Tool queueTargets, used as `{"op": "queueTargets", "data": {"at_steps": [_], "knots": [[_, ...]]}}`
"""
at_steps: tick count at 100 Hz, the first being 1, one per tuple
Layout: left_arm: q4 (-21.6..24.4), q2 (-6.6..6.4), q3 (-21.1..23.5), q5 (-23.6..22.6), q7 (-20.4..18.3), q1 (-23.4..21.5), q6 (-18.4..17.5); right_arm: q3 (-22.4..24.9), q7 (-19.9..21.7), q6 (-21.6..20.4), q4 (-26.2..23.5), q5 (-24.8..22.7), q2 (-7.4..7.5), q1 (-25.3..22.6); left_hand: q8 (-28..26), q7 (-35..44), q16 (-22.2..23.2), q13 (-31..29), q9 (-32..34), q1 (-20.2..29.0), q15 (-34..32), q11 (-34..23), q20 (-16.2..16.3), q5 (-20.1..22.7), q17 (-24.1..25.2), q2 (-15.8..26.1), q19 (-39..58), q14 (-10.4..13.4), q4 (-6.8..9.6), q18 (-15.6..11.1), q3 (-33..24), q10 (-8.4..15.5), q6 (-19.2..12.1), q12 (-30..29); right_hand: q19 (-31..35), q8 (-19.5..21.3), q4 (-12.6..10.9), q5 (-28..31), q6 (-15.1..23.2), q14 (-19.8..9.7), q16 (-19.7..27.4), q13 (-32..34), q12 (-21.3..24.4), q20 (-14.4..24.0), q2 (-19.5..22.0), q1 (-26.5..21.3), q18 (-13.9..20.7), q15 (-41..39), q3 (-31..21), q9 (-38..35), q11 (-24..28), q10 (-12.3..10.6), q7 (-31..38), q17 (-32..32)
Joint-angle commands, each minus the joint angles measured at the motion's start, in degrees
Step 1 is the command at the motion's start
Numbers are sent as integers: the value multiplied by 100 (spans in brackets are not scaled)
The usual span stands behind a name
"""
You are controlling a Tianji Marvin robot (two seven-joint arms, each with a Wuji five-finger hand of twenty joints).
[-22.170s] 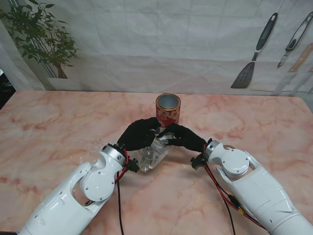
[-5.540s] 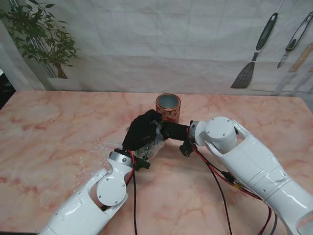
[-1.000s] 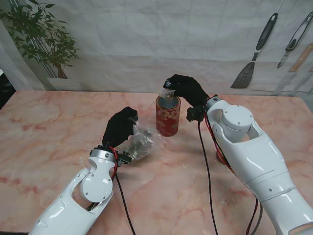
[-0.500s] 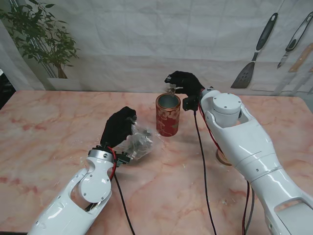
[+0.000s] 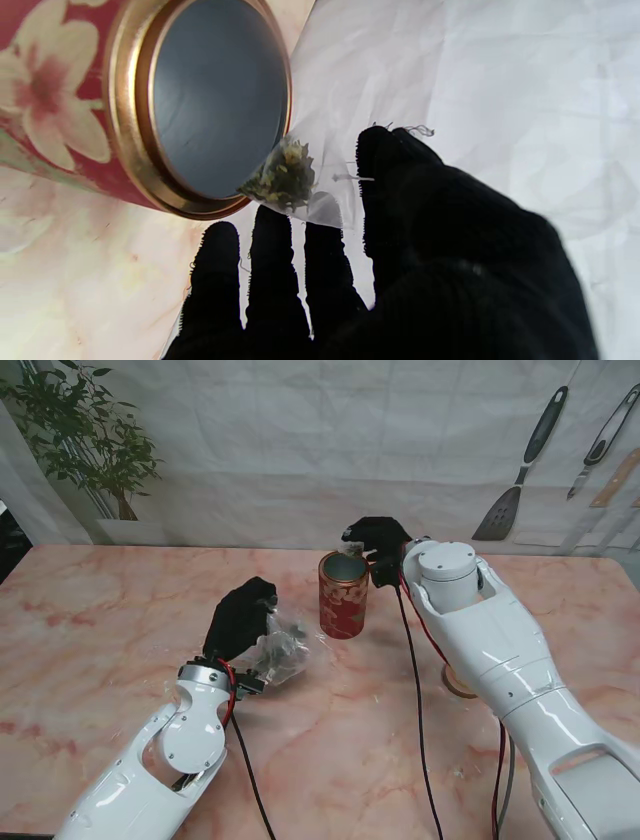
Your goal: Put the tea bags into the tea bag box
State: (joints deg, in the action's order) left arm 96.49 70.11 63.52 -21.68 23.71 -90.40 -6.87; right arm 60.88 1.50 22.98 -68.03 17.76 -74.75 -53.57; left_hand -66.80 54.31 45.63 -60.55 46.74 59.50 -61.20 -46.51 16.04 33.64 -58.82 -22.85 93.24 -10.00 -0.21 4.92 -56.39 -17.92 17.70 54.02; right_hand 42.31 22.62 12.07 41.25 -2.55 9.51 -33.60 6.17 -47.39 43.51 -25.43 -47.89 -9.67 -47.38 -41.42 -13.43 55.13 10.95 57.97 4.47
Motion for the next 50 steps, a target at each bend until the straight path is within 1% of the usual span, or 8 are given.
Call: {"op": "queueTargets", "data": {"at_steps": [1, 13, 29, 50], "knots": [[48, -1, 3, 26, -79, 1, -13, -25, 90, 40, 32, 7, -5, 29, -54, -14, 79, -61, 64, 694, -176, -173, 61, -69, -97, -37, 240, -452, -81, -499, -401, 273, -12, 225, 218, -35, -48, 347, 288, -23, -99, 115, -77, -2, -102, -225, 172, -142, -292, -15, 112, -49, 233, -14], [41, -3, -9, 24, -88, 11, -12, -104, 131, 160, 104, -157, 2, 103, -55, -14, 82, -60, 65, 692, -178, -173, 62, -69, -97, -31, 243, -453, -82, -498, -398, 280, -12, 227, 263, -73, -46, 333, 303, -16, -108, 137, -92, -19, -94, -206, 176, -184, -284, -32, 138, -52, 249, -24], [33, -6, -19, 25, -106, 22, -16, -180, 72, 302, 194, -245, -36, 178, -55, -14, 84, -61, 67, 692, -179, -174, 62, -69, -97, -34, 244, -446, -79, -502, -400, 279, -12, 229, 332, -137, -48, 360, 258, 7, -131, 169, -112, -39, -146, -210, 144, -262, -308, -71, 183, -29, 263, -25], [24, -6, -23, 32, -112, 24, -19, -227, 47, 305, 287, -235, -71, 253, -55, -14, 86, -61, 66, 692, -178, -173, 62, -69, -97, -34, 244, -446, -79, -506, -401, 281, -12, 227, 372, -164, -44, 359, 280, 8, -140, 178, -123, -66, -136, -194, 145, -306, -313, -71, 205, -28, 278, -19]]}}
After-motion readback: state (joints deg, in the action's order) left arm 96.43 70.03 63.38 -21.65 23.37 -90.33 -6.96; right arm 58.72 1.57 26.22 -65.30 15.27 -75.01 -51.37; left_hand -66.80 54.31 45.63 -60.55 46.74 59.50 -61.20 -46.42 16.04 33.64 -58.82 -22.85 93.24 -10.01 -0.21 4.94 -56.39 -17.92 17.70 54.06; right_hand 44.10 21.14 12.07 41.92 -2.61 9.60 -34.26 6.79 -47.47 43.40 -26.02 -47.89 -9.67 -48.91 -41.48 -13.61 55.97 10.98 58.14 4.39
